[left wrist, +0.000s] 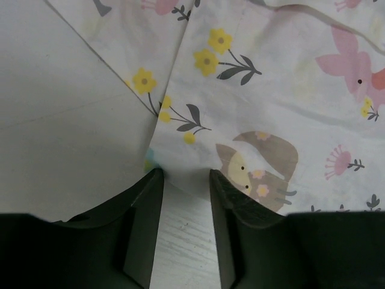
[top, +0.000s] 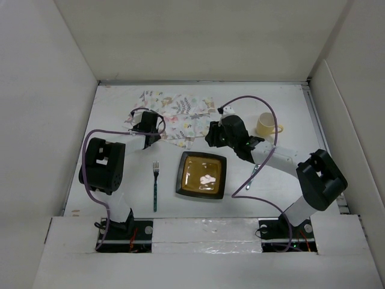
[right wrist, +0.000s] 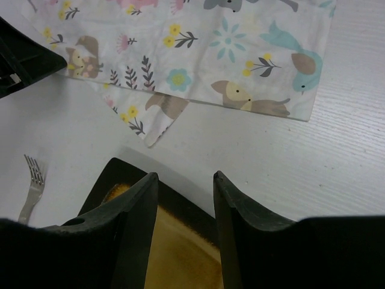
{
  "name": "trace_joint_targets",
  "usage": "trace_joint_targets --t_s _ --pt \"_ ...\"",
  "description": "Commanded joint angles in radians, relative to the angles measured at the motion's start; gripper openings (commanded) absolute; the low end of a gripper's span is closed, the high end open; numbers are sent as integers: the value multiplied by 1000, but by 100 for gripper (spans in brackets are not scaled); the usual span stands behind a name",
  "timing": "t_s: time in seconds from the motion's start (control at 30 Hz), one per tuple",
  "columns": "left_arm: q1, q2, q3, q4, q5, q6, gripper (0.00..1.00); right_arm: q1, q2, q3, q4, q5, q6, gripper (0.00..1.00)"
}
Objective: Set the dinner table for one person
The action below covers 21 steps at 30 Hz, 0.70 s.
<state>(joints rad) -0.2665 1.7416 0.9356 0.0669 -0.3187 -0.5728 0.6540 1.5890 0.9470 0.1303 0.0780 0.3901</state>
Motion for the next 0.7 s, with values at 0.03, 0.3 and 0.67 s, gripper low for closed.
trace_joint_targets --t_s 0.03,0.3,0.67 --pt "7 -2 2 -42 -20 -10 26 15 -32 -4 45 -21 -14 47" --pt "7 -56 -6 -26 0 -4 0 15 -57 -7 40 -3 -22 47" --pt "7 -123 182 -24 64 7 0 33 -47 2 34 -3 -23 47"
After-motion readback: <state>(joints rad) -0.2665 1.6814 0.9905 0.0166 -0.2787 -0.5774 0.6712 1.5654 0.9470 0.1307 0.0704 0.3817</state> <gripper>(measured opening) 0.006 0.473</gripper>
